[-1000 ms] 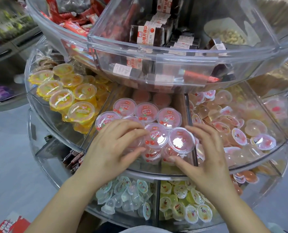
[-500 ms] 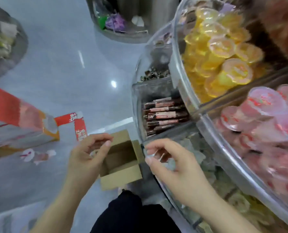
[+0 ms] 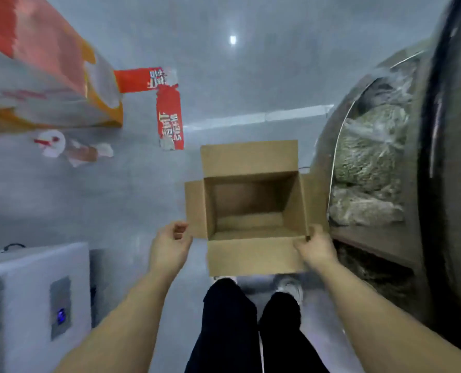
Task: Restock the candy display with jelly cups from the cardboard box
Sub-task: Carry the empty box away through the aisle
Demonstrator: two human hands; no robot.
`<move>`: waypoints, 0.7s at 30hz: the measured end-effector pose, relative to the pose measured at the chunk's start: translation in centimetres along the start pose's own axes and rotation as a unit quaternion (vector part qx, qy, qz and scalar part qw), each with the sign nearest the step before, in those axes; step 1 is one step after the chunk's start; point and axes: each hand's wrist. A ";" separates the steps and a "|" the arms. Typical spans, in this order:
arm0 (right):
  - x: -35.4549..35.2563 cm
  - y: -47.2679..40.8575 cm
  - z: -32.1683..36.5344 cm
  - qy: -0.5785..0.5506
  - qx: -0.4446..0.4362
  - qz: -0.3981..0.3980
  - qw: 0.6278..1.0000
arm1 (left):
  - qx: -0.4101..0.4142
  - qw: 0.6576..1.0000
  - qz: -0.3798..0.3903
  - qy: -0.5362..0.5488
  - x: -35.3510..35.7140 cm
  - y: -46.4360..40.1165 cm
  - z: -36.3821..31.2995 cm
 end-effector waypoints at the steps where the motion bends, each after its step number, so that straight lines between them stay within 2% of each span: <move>1: 0.5 -2.4 0.3 0.001 -0.004 -0.037 0.999 | 0.006 1.000 0.007 -0.020 0.9 -2.5 0.8; 5: 2.2 -10.8 0.6 0.016 -0.054 -0.124 0.991 | 0.029 0.992 0.058 -0.112 5.1 -10.3 2.8; 7: 3.2 -13.2 -0.1 0.012 -0.067 -0.134 0.989 | 0.042 0.992 0.084 -0.081 7.2 -12.2 3.2; 11: 4.0 -13.6 -0.9 0.005 -0.082 -0.160 0.984 | 0.050 0.997 0.040 -0.038 8.6 -12.0 3.5; 18: -0.3 -2.7 4.5 -0.031 -0.117 -0.149 0.981 | 0.006 0.995 -0.018 0.099 0.2 -4.4 -1.1; 21: -4.7 5.9 9.9 -0.051 -0.160 -0.162 0.972 | 0.042 0.984 -0.058 0.165 -7.0 1.1 -7.1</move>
Point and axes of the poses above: each hand's wrist, its own y-axis away from the middle knuckle, its own x-axis out of the palm, z = x × y, and after that the axes turned 4 degrees about z, right-handed
